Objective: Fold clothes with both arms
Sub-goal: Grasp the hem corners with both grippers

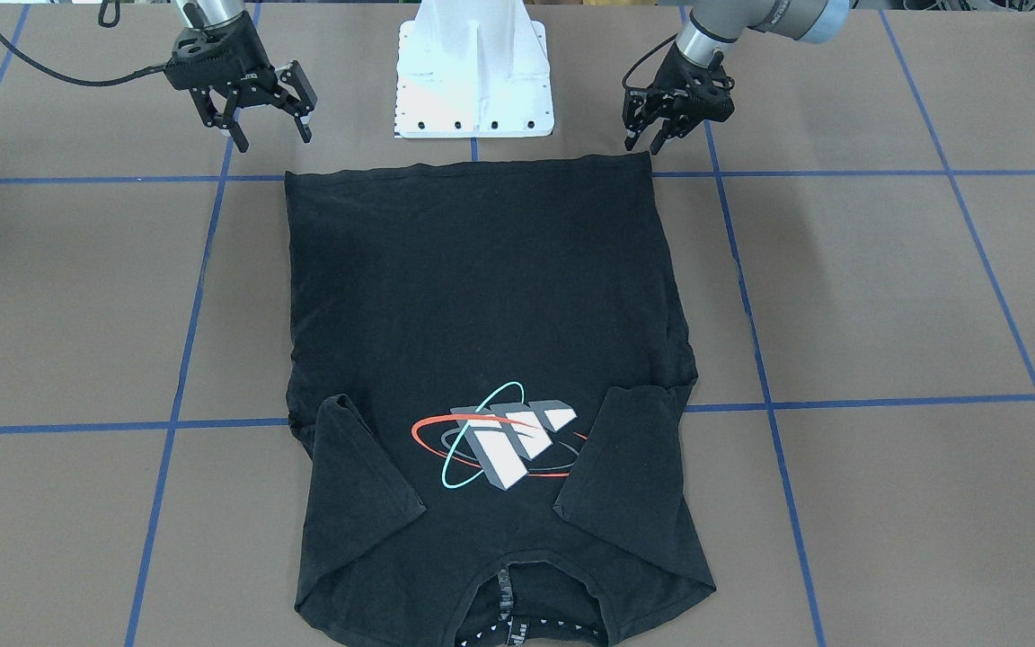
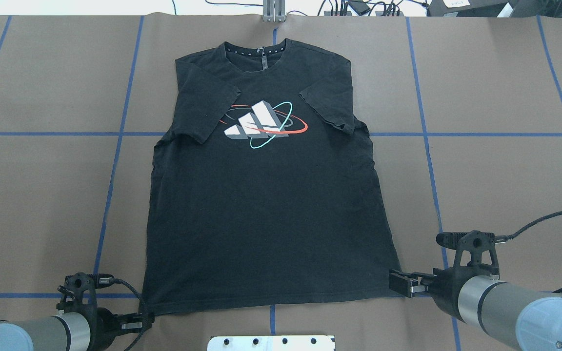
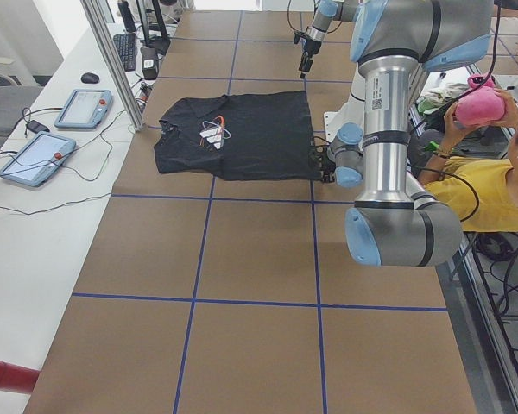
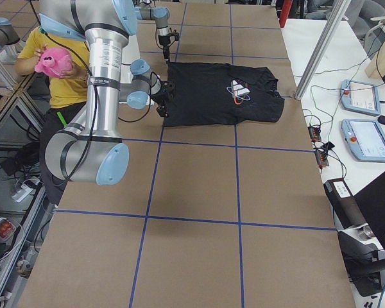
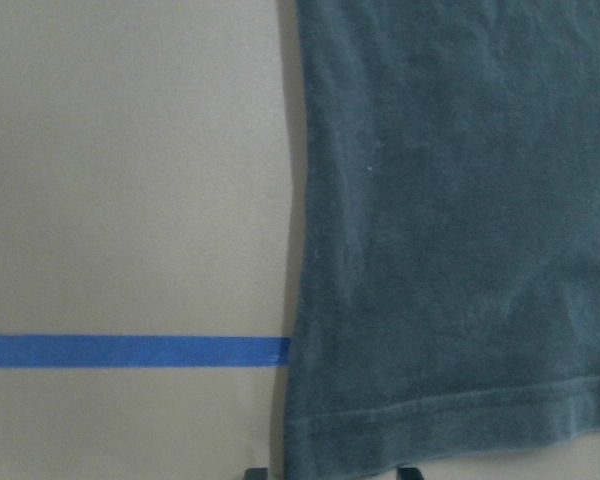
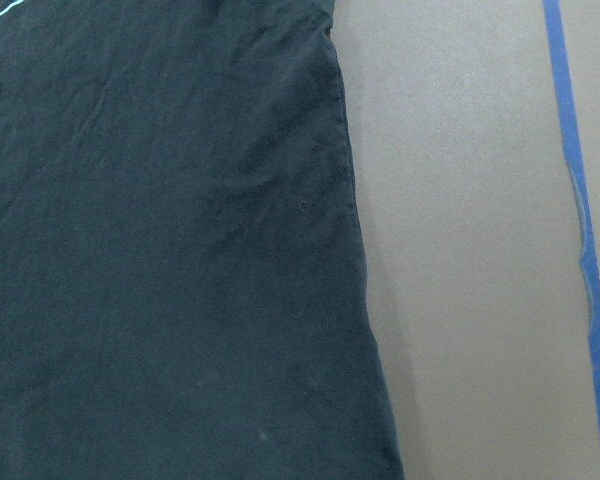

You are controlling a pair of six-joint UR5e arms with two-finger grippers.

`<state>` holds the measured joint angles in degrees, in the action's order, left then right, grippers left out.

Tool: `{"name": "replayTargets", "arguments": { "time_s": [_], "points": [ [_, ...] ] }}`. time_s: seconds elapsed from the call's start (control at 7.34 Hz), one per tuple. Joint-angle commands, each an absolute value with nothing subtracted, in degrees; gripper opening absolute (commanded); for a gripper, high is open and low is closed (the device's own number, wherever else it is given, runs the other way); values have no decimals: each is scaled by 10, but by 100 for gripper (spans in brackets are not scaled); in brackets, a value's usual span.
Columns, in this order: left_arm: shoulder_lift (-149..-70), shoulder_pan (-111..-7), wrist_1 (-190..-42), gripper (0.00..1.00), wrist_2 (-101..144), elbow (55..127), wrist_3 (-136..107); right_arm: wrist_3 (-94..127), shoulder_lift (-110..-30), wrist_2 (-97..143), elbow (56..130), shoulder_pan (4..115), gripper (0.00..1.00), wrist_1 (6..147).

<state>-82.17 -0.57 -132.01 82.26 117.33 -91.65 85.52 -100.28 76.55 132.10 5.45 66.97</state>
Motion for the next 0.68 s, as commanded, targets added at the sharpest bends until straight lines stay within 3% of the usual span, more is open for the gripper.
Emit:
{"name": "replayTargets", "arguments": {
  "time_s": [0.0,0.54],
  "points": [
    [-821,-12,-1320,37,823,1173,-915,855,-1003,766,1321,54,100,670],
    [-820,-19,-1319,38,823,1172,-909,855,-1003,766,1322,54,100,670]
  ]
}}
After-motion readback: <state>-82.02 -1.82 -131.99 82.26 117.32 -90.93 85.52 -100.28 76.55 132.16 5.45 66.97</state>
